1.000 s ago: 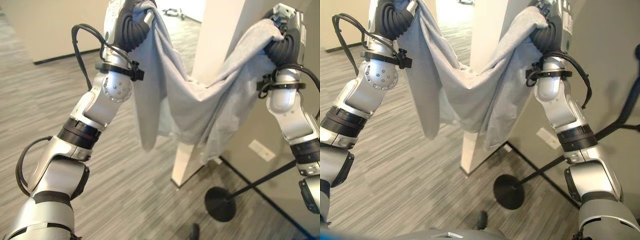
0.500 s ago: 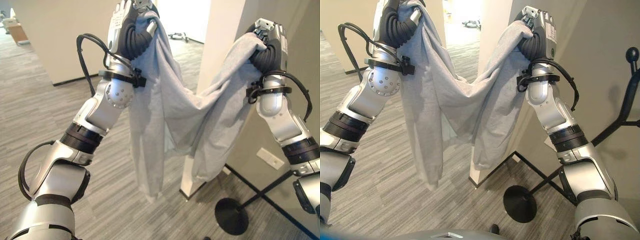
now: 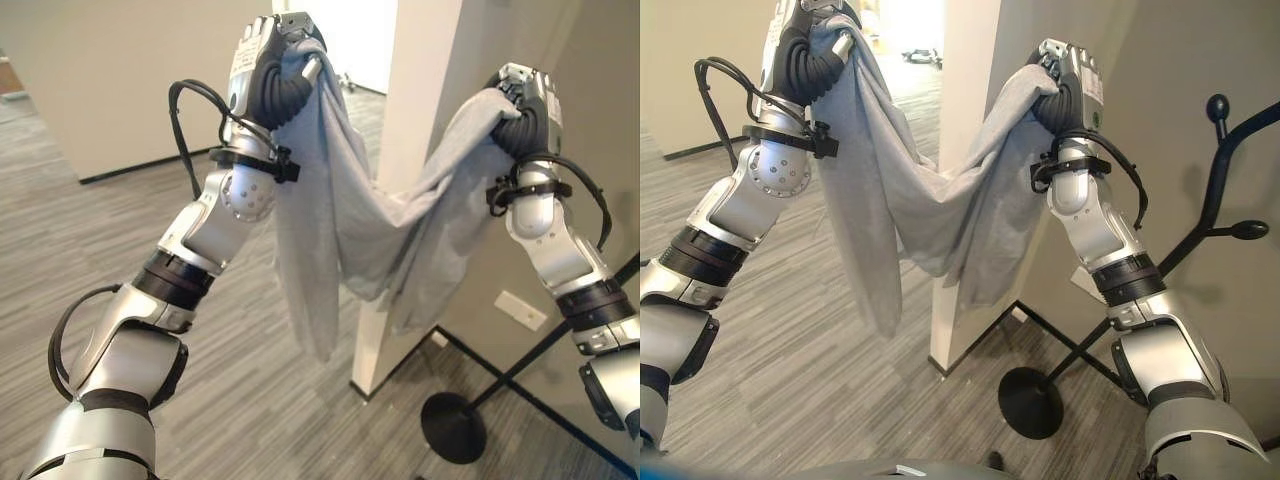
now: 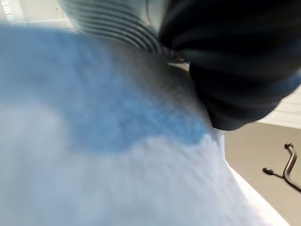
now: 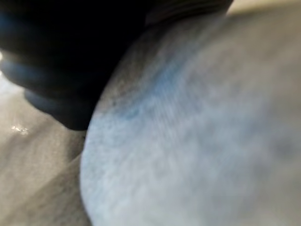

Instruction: Hang the clothes on the sofa on the clothes rack.

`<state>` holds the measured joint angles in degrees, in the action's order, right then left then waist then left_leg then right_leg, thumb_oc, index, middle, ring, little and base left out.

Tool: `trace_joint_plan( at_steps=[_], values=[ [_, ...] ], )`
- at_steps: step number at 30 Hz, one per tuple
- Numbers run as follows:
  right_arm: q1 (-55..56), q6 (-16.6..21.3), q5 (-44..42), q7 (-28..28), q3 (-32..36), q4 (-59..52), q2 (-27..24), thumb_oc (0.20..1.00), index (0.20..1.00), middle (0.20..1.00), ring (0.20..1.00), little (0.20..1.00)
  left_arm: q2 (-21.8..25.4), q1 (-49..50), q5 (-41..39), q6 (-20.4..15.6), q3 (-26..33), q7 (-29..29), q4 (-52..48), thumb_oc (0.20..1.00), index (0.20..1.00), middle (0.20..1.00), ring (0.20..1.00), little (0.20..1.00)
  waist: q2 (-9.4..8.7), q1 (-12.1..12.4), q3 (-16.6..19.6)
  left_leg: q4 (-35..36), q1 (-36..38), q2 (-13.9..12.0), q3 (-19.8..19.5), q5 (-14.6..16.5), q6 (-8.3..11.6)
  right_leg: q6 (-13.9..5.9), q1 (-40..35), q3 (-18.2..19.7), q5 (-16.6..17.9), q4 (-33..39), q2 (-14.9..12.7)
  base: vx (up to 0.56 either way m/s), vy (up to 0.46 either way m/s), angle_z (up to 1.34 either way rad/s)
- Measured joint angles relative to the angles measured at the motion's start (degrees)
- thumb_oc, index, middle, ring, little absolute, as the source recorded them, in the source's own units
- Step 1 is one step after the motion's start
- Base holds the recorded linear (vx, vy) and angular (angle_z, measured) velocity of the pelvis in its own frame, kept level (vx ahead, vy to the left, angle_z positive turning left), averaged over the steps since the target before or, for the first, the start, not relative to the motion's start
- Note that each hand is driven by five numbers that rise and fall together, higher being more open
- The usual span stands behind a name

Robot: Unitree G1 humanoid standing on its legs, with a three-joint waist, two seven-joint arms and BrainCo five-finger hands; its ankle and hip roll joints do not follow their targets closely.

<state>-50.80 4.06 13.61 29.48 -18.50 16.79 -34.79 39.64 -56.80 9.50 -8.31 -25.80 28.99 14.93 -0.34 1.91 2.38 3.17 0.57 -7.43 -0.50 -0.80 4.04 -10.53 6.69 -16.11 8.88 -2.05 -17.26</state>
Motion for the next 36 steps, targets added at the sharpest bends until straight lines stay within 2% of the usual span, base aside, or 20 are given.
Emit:
trace_joint_plan(
  at_steps=[1,2,3,4,5,6,7,8,9,10,11,12,13,16,17,18,21,28,31,36],
  values=[
    [-0.3,0.0,0.0,0.0,-0.1,-0.4,0.0,0.2,0.2,0.2,0.2,0.2,0.2,0.2,-0.3,0.1,0.0,0.0,0.1,0.2,0.2,0.2,0.2,0.2,-0.02,1.0,0.0,-0.5,-0.8,-1.2,-0.3,-0.2,0.83,-0.6,-1.8,-0.8,0.4,0.5,-3.2,0.04,-0.499,-0.03],
    [-0.7,0.0,0.0,0.0,-0.3,-0.3,0.0,0.2,0.2,0.2,0.2,0.2,0.6,0.2,-0.4,0.2,0.0,0.0,0.2,0.2,0.2,0.2,0.2,0.2,-0.19,1.4,-0.2,-0.5,-1.0,-1.6,-0.3,-0.3,1.61,-0.75,-2.6,-0.8,0.5,1.2,-4.8,0.04,-0.559,-0.11],
    [-1.6,-0.1,0.0,-0.1,-1.3,-0.3,-0.2,0.2,0.2,0.2,0.2,0.2,1.3,0.2,-0.4,0.2,0.3,0.1,-0.3,0.2,0.2,0.2,0.2,0.2,-1.04,2.2,-0.2,-0.4,-1.4,-2.0,-0.1,-0.4,2.92,-1.92,-3.8,-0.2,1.2,3.2,-6.6,0.02,-0.574,-0.24],
    [-3.5,-0.1,0.0,-0.1,-2.9,-0.2,-0.7,0.2,0.2,0.2,0.2,0.2,2.7,-0.4,-0.4,0.2,1.4,0.4,-0.5,0.2,0.2,0.2,0.2,0.2,-2.31,2.6,-0.8,-0.4,-1.7,-3.0,0.1,-0.9,4.97,-3.77,-6.5,1.1,2.4,7.6,-6.9,-0.02,-0.582,-0.23],
    [-4.8,-0.2,0.0,-0.1,-3.4,-0.2,-1.3,0.2,0.2,0.2,0.2,0.2,3.2,-1.9,-0.5,0.2,1.5,0.7,0.1,0.2,0.2,0.2,0.2,0.2,-3.41,3.0,-1.5,-0.4,-2.1,-4.3,0.1,-1.6,6.43,-4.25,-8.2,1.1,4.1,8.1,-5.2,-0.05,-0.525,-0.04],
    [-5.9,-0.1,0.0,0.0,-3.6,-0.3,-1.9,0.2,0.2,0.2,0.2,0.2,3.3,-3.3,-0.4,0.2,1.7,0.9,-0.1,0.2,0.2,0.2,0.2,0.2,-5.03,2.9,-1.9,-0.2,-2.5,-5.6,0.1,-2.4,7.97,-5.71,-9.3,-0.9,3.6,8.0,-3.1,-0.09,-0.451,-0.11],
    [-7.0,-0.1,0.0,0.0,-4.0,-0.1,-2.1,0.2,0.2,0.2,0.2,0.2,3.4,-3.4,-0.4,0.0,2.1,1.5,-0.5,0.2,0.2,0.2,0.2,0.2,-5.12,3.8,-2.2,-0.1,-2.5,-7.1,0.6,-3.0,8.94,-4.99,-8.8,-2.2,-0.2,8.0,-1.5,-0.06,-0.263,-0.05],
    [-8.0,0.0,-0.2,0.0,-4.6,-0.7,-2.5,0.2,0.2,0.2,0.2,0.2,2.1,-2.2,-0.6,-0.4,2.4,2.6,-0.3,0.2,0.2,0.2,0.2,0.2,-1.57,3.4,-2.4,-0.6,-4.7,-11.2,0.3,-4.6,9.75,-4.32,-8.2,-2.7,-0.6,7.9,3.0,-0.06,-0.238,0.17],
    [-8.5,0.0,-0.2,0.2,-5.2,-1.6,-3.9,0.2,0.2,0.2,0.2,0.2,0.7,-2.5,-0.9,-0.5,2.3,2.2,0.4,0.2,0.2,0.2,0.2,0.2,-0.08,2.0,-2.3,-1.1,-7.8,-12.6,0.6,-6.3,8.03,-3.36,-7.5,-2.4,-1.1,8.0,4.8,0.0,-0.229,0.53],
    [-11.4,0.5,-0.7,0.2,-7.0,-0.6,-5.9,0.2,0.2,0.2,0.2,0.2,-1.9,-2.8,-2.1,-1.1,2.3,2.7,2.7,0.2,0.2,0.2,0.2,0.2,1.38,1.0,-2.6,-1.4,-11.3,-11.2,0.6,-8.5,5.6,-1.86,-4.9,-2.4,-1.7,8.0,6.0,-0.01,-0.271,0.47],
    [-11.4,0.5,-0.7,0.2,-7.0,-0.6,-5.9,0.2,0.2,0.2,0.2,0.2,-1.9,-2.8,-2.1,-1.1,2.3,2.7,2.7,0.2,0.2,0.2,0.2,0.2,1.38,1.0,-2.6,-1.4,-11.3,-11.2,0.6,-8.5,5.6,-1.86,-4.9,-2.4,-1.7,8.0,6.0,0.02,-0.138,0.14],
    [-13.0,0.3,-2.2,0.2,-8.1,-0.3,-7.3,0.2,0.2,0.2,0.2,0.2,-4.2,-2.4,-2.5,-1.0,1.8,2.8,4.1,0.2,0.2,0.2,0.2,0.2,1.66,1.5,-2.5,-0.8,-11.9,-5.5,-9.1,-6.2,8.73,-1.08,-2.8,-2.1,-1.2,8.0,5.7,-0.01,-0.081,0.02],
    [-13.7,0.3,-2.9,0.6,-8.7,-0.1,-7.5,0.2,0.2,0.2,0.2,0.2,-4.2,-2.3,-2.5,-1.1,1.8,2.8,4.0,0.2,0.2,0.2,0.2,0.2,1.85,1.1,-2.5,-0.7,-12.4,-3.8,-9.8,-4.8,8.63,-1.2,-2.4,-2.1,-1.3,8.0,6.0,0.0,-0.075,0.05],
    [-13.7,0.3,-3.0,1.3,-8.6,-0.2,-7.3,0.2,0.2,0.2,0.2,0.2,-3.2,-2.4,-2.5,-1.1,2.2,3.2,3.1,0.2,0.2,0.2,0.2,0.2,1.14,1.0,-2.7,-0.8,-12.5,-3.9,-10.5,-4.3,8.29,-0.82,-2.3,-2.5,-1.5,8.0,6.4,0.05,0.004,0.04],
    [-13.7,0.2,-2.8,1.2,-8.7,-0.1,-7.5,0.2,0.2,0.2,0.2,0.2,-3.0,-1.9,-2.6,-1.1,2.5,3.2,2.2,0.2,0.2,0.2,0.2,0.2,0.51,0.4,-2.6,-0.8,-12.5,-3.1,-9.7,-4.2,8.29,-0.83,-2.2,-2.3,-1.5,8.1,5.4,0.09,0.098,0.03],
    [-13.7,0.1,-2.5,1.1,-8.5,0.1,-7.3,0.2,0.2,0.2,0.2,0.2,-2.8,-1.7,-2.5,-1.1,2.4,3.4,1.5,0.2,0.2,0.2,0.2,0.2,0.04,0.4,-2.4,-0.5,-12.2,-1.9,-8.9,-4.4,7.21,-0.95,-2.1,-1.5,-1.5,8.0,4.1,0.08,0.103,-0.04],
    [-12.8,0.1,-2.5,1.1,-8.1,-0.6,-2.4,0.2,0.2,0.2,0.2,0.2,-1.9,-2.7,-2.6,-1.1,1.5,3.3,1.6,0.2,0.2,0.2,0.2,0.2,-1.65,-0.7,-1.3,2.0,-10.4,1.1,-6.9,-5.5,5.57,-2.0,-2.0,0.6,-1.2,8.0,0.9,0.11,0.105,-0.07],
    [-10.9,0.0,-2.3,-0.5,-8.2,-2.2,-0.3,0.2,0.2,0.2,0.2,0.2,-2.2,-2.5,-2.5,-1.0,1.5,3.0,1.5,0.2,0.2,0.2,0.2,0.2,-3.12,0.1,0.3,2.0,-9.3,1.4,-6.7,-5.3,5.37,-2.48,-3.1,0.8,-0.9,8.0,0.7,0.08,0.092,0.01],
    [-7.9,0.0,-2.3,-1.6,-8.1,-2.7,0.0,0.2,0.2,0.2,0.2,0.2,-2.2,-1.0,-2.5,-1.0,1.5,2.0,1.5,0.2,0.2,0.2,0.2,0.2,-4.49,-0.2,1.7,2.0,-8.7,1.5,-6.2,-5.1,5.41,-2.45,-3.2,1.2,-0.9,7.9,0.7,0.05,0.111,-0.09],
    [-5.7,0.0,-2.3,-2.7,-7.6,-3.3,-0.2,0.2,0.2,0.2,0.2,0.2,-2.2,0.7,-2.5,-0.9,1.6,1.8,1.5,0.2,0.2,0.2,0.2,0.2,-4.99,-0.2,2.0,2.1,-7.4,1.4,-6.1,-4.9,5.56,-2.4,-4.4,1.4,-0.9,8.0,0.6,0.02,0.088,-0.02]
  ],
)
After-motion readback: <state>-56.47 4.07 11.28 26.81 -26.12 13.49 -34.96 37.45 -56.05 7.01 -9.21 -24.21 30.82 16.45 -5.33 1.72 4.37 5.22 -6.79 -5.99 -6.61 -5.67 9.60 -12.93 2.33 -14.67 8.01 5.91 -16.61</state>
